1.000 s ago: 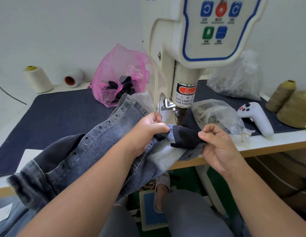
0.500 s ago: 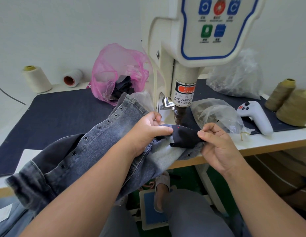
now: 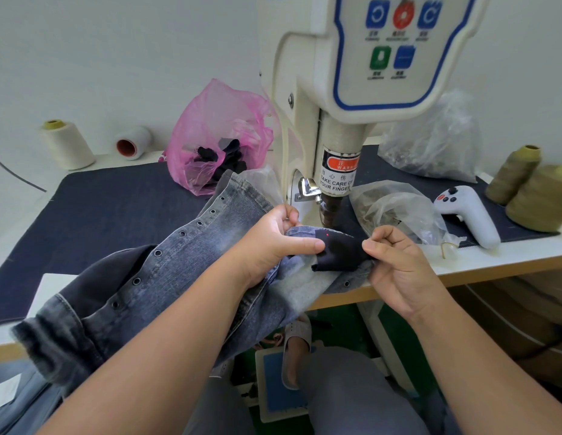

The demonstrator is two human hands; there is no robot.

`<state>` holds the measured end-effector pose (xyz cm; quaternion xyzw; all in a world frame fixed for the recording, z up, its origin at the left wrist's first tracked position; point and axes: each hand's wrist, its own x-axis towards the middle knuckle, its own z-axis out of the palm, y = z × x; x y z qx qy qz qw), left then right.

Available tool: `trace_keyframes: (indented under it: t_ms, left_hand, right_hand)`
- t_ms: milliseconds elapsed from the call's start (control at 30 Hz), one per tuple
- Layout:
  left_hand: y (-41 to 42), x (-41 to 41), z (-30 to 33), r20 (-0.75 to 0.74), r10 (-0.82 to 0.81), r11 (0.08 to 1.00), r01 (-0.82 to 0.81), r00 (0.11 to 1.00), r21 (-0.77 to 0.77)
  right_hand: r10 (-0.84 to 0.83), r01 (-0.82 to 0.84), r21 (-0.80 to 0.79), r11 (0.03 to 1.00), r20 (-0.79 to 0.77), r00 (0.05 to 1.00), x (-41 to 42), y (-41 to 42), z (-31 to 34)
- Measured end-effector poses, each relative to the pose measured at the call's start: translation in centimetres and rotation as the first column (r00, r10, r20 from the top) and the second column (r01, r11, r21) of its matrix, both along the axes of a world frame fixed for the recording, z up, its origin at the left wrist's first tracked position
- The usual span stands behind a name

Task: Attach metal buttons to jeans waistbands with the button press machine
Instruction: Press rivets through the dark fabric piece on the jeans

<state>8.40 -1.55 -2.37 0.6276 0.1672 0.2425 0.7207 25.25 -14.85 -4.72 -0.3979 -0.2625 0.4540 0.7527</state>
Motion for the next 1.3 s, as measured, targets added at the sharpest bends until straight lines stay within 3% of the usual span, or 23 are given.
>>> trace_keyframes:
  t_ms: [467,700,1300]
  left_hand:
    - [-0.30,0.08,-0.02,0.005,0.048,0.998,-0.048,0.999,-0.041]
    - [-0.39,0.05,-0.09,-0.039,-0.001,0.999,0.003,0.999,0.048]
    - [-0.71,0.38,0.55,-0.113,0.101,0.992,-0.091,0.988,0.089]
  right_hand:
    - [-0.019,0.019,0.000,1.000,-0.008,1.000,-0.08,-0.09,-0.14]
    - [-0.010,0.010,-0.015,1.000,0.009,1.000,-0.10,-0.10,-0.18]
    - [-0.024,0.025,-0.008,1.000,0.027,0.999,-0.31,-0.11,-0.12]
